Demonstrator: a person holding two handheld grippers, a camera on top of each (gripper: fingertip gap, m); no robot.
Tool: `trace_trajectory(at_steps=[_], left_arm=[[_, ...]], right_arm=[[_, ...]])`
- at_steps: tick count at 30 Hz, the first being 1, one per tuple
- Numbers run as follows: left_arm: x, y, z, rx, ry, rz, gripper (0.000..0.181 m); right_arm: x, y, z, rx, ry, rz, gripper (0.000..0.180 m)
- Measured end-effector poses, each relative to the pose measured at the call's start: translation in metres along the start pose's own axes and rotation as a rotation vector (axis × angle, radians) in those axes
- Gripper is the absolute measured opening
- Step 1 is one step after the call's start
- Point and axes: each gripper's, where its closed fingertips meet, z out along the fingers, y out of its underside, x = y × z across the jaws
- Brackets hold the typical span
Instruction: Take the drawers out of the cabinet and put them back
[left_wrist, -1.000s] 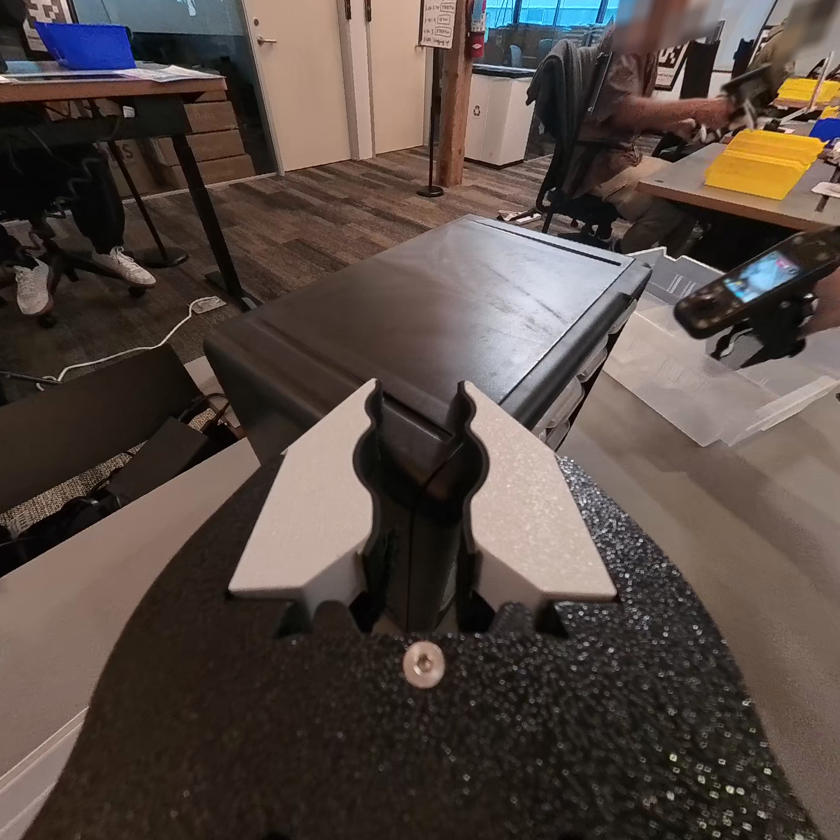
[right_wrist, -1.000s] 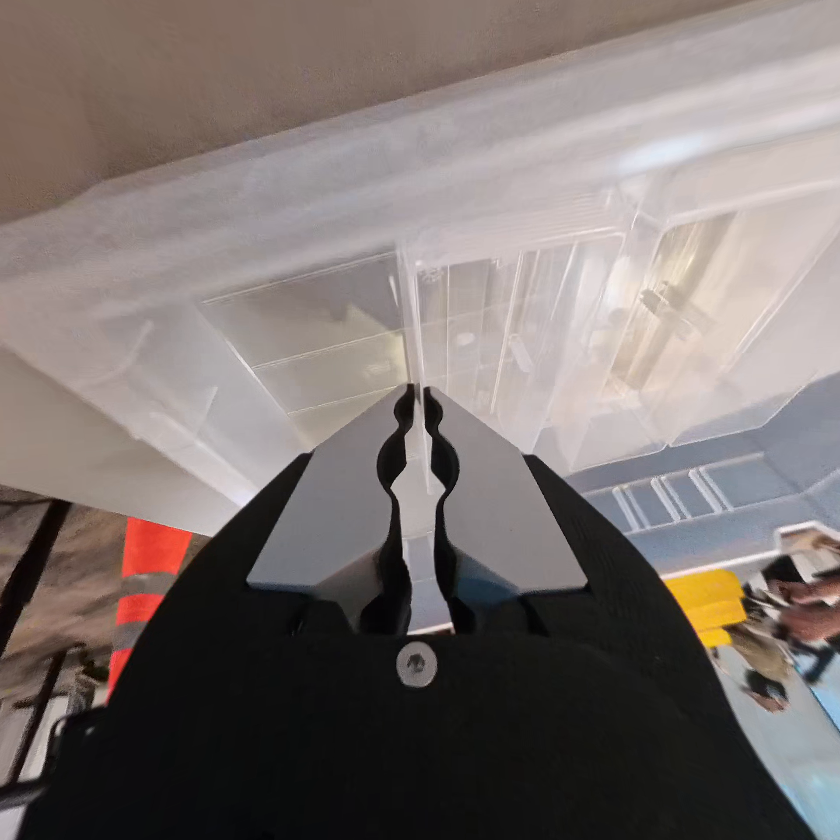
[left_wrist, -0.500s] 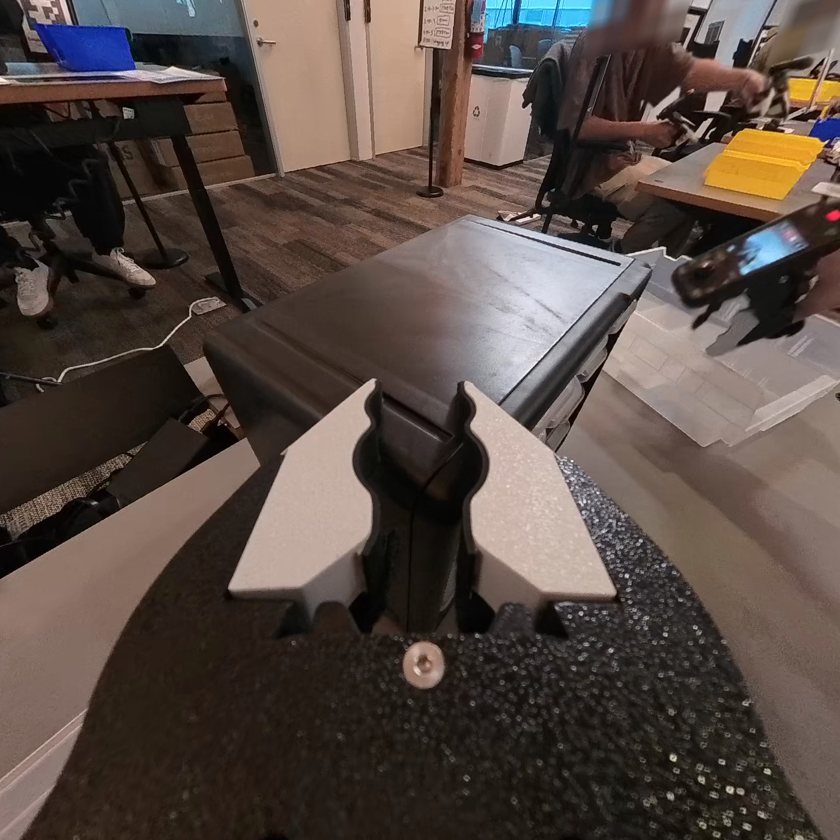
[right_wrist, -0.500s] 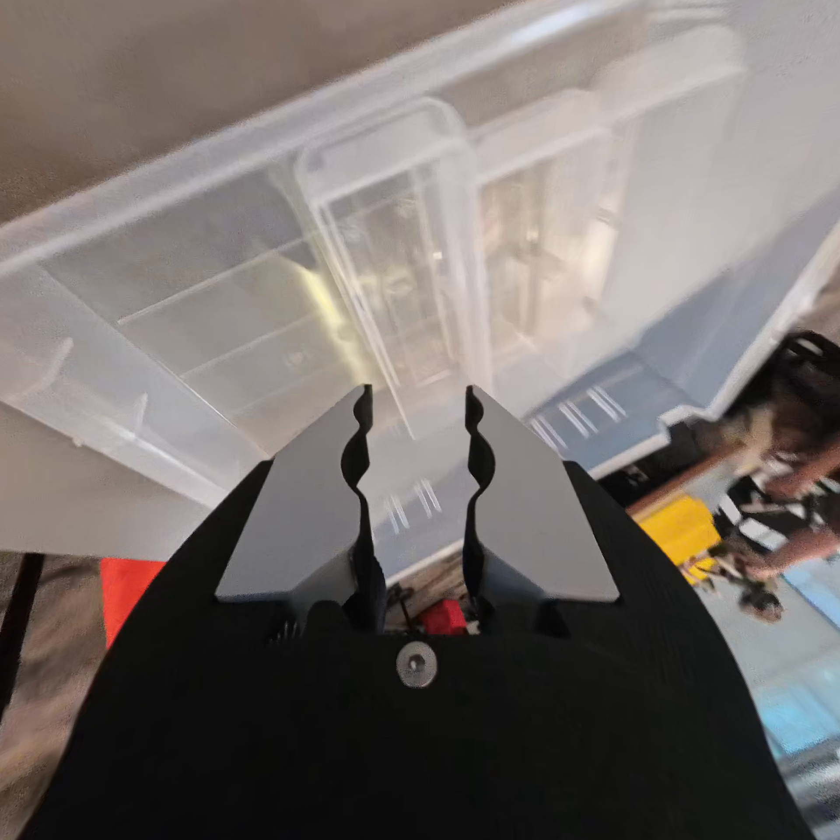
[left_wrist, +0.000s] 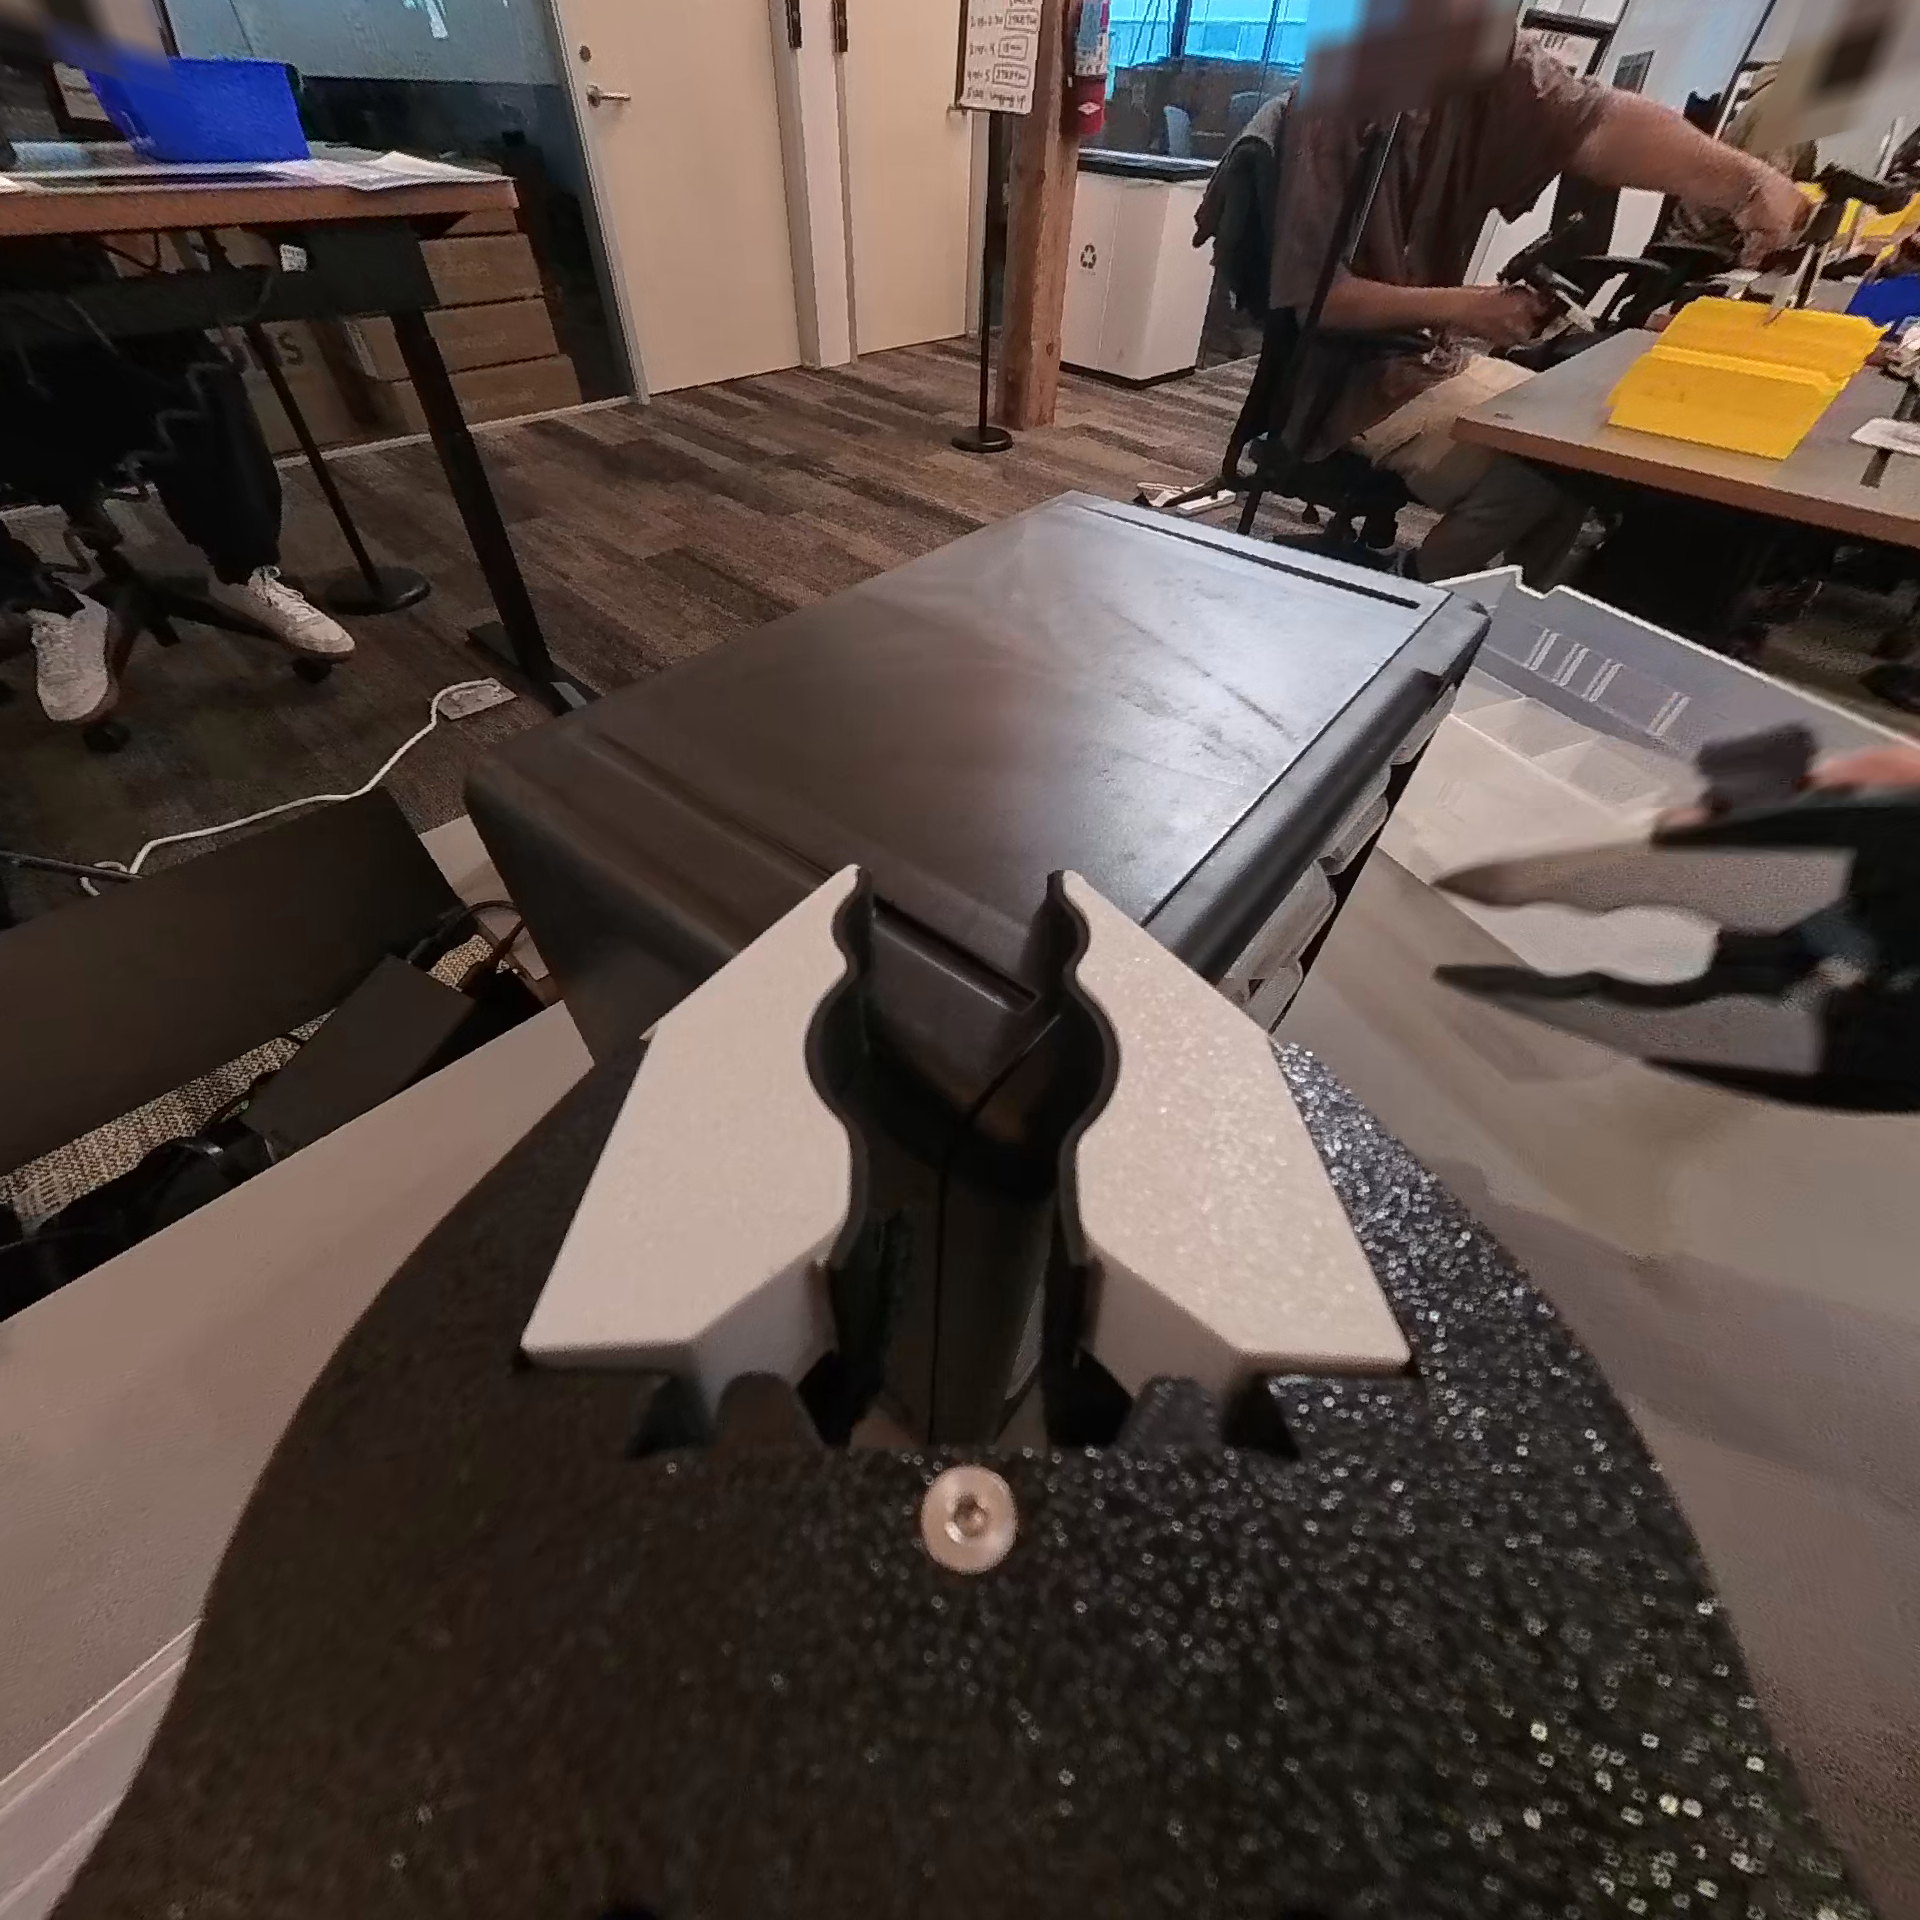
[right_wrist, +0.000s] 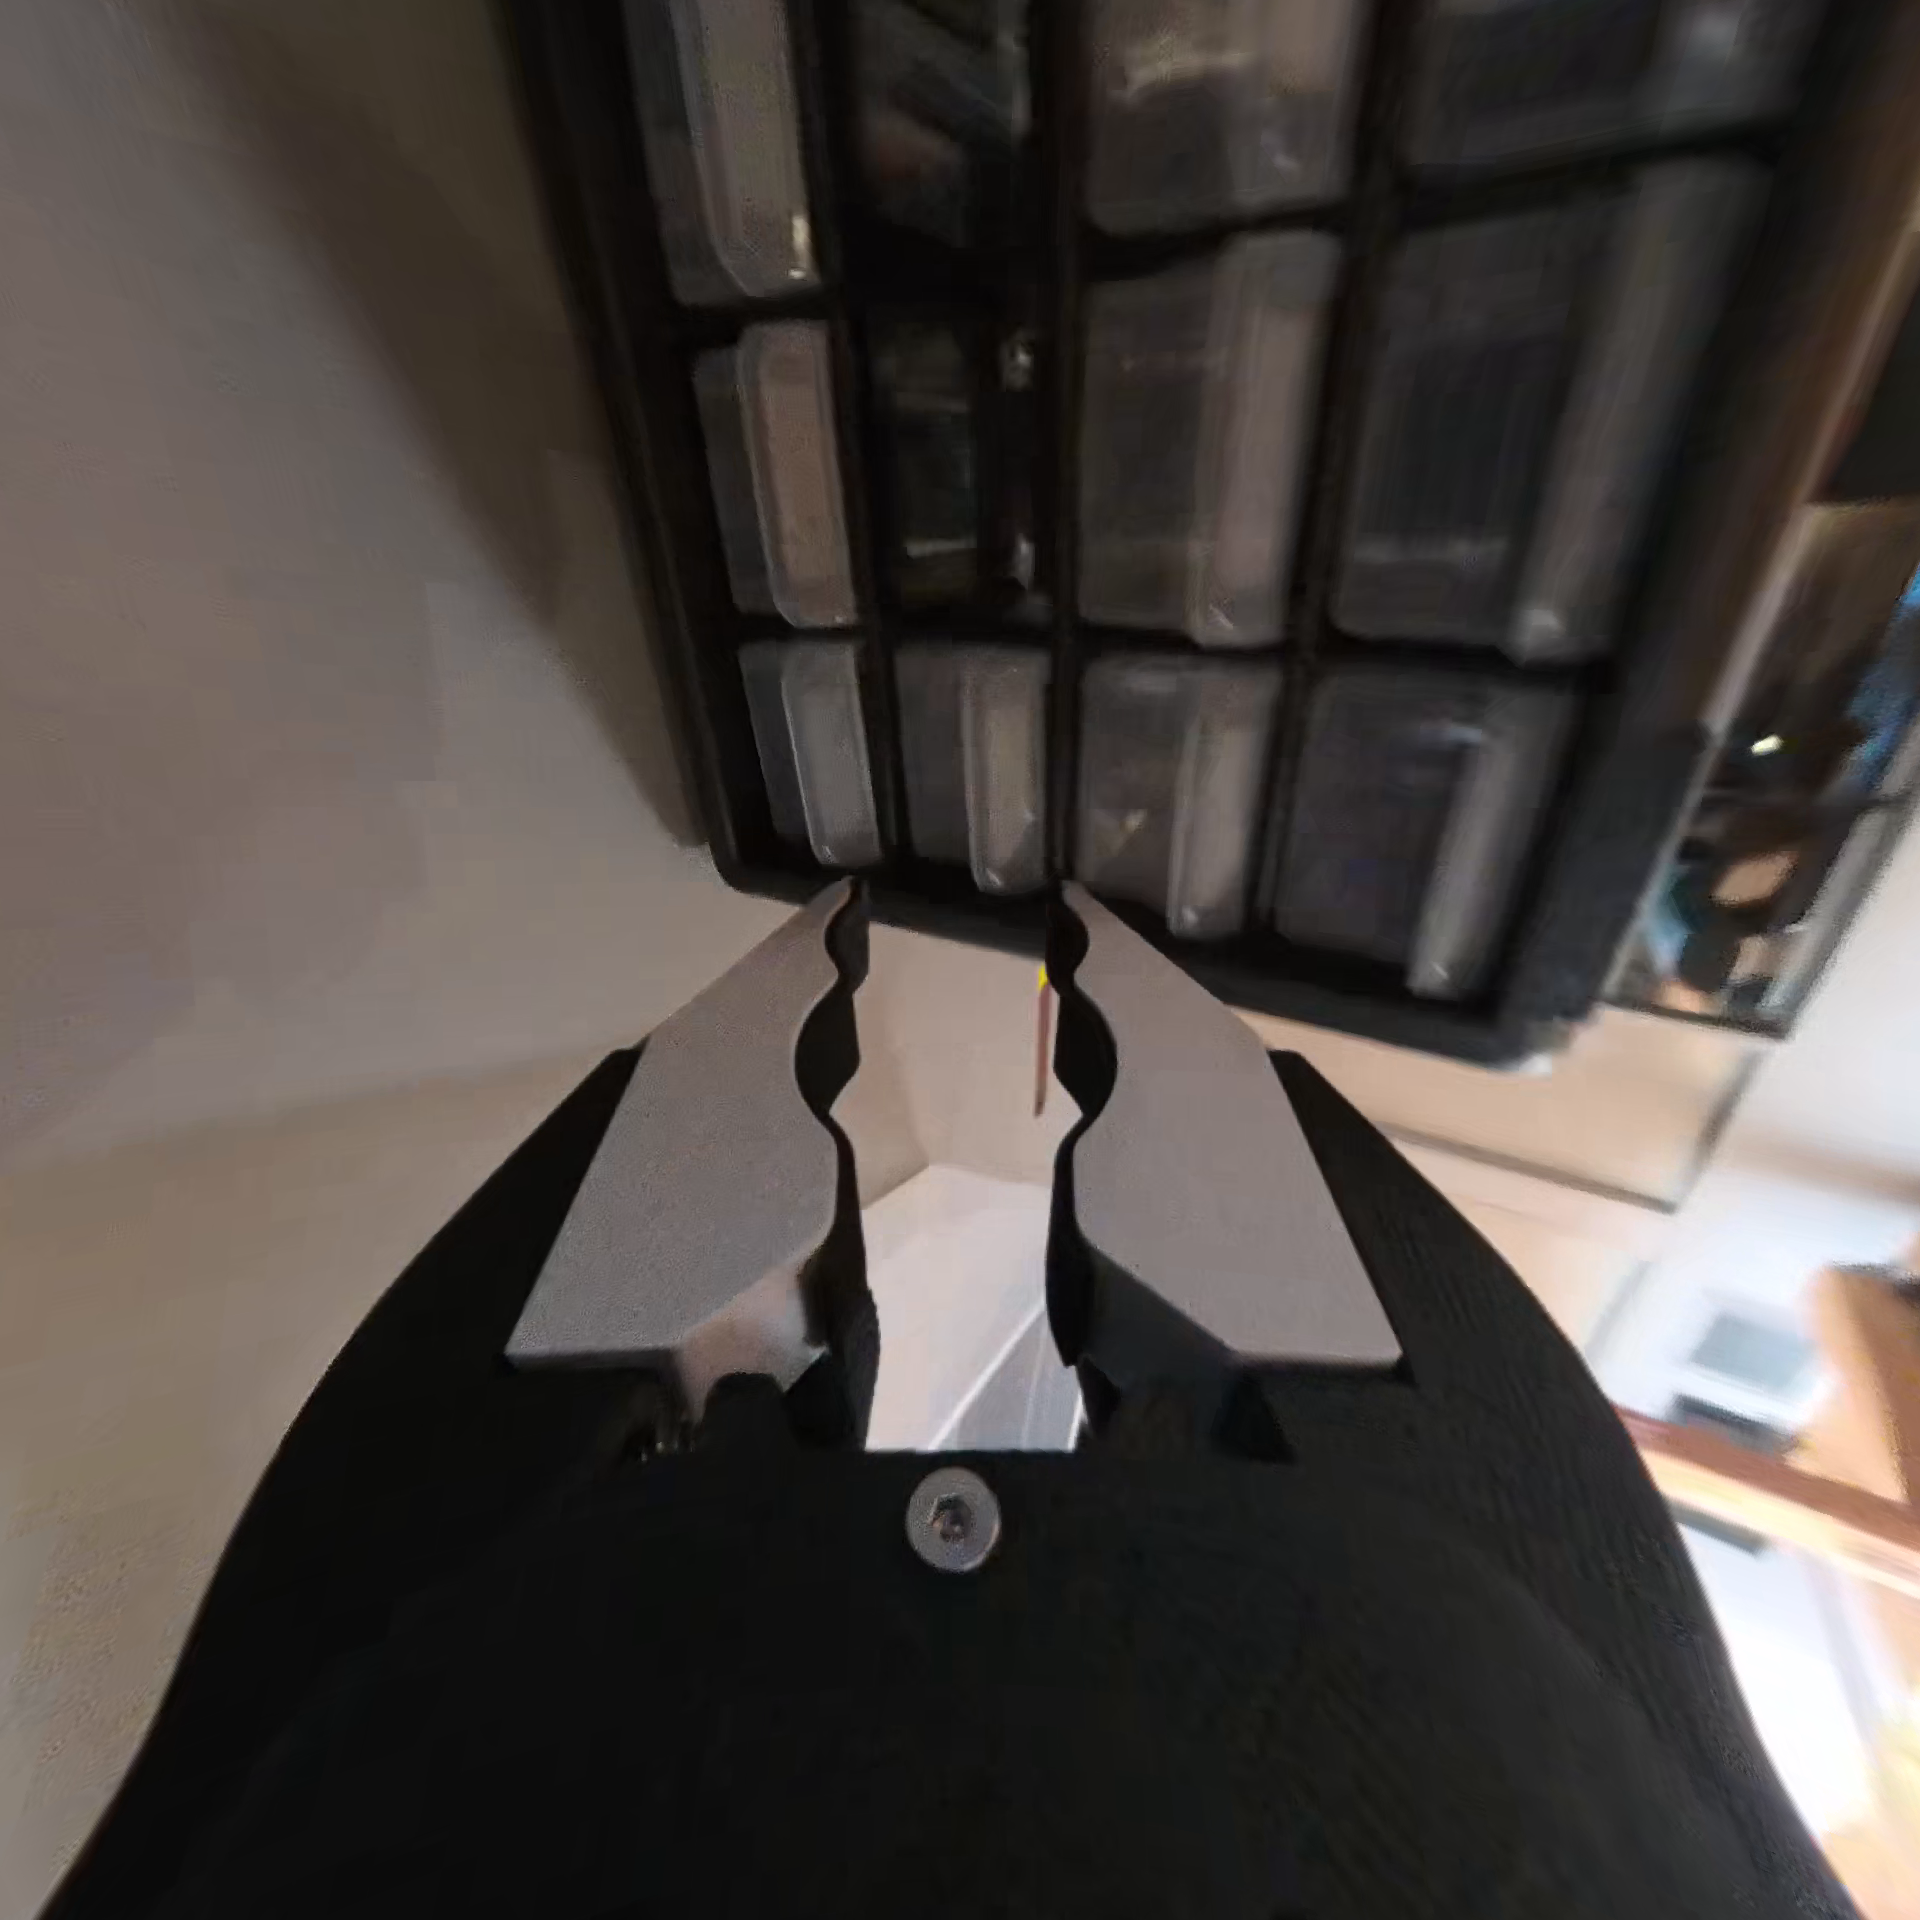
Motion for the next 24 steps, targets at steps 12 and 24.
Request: trace_trajectory(at_steps=[12, 24], left_arm=[[0.000, 0.000, 0.000, -0.003, -0.002, 0.001, 0.031], [0.000, 0.000, 0.000, -0.003, -0.002, 0.000, 0.031]], right_arm=[[0.001, -0.006, 0.044, 0.019, 0.281, -0.146, 0.029], [-0.003, -0.004, 0.020, -0.005, 0.387, -0.163, 0.010]])
